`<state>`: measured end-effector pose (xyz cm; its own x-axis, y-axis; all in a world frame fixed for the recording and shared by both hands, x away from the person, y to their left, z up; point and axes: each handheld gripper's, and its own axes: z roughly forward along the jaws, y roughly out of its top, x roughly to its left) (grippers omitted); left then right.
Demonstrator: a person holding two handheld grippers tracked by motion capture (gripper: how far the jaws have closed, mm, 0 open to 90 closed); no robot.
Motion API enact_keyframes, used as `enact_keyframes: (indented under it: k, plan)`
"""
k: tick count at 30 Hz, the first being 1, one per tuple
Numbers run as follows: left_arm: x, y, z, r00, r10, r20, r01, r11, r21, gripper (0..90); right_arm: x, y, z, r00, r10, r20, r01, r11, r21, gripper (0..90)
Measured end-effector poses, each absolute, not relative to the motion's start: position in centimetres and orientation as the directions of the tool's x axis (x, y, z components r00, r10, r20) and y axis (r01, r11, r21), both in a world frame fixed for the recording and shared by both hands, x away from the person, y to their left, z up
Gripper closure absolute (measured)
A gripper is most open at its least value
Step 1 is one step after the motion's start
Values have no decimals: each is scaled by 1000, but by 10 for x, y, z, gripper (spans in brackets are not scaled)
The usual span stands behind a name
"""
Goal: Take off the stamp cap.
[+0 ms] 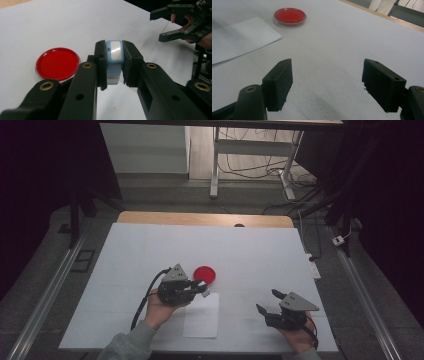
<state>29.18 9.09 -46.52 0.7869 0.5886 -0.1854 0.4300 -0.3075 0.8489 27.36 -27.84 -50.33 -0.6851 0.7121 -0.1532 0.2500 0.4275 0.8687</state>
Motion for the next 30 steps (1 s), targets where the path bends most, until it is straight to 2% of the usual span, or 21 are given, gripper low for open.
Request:
enact_keyframes:
  k: [17, 30]
  plan:
    - [295, 91, -465, 793, 578, -191, 426, -303, 852, 756, 274, -272, -501, -676, 727, -124, 263, 395, 880, 245]
    - [292, 86, -461, 803, 569, -176, 410, -312, 857, 756, 275, -243, -493, -671, 732, -119, 256, 379, 889, 272]
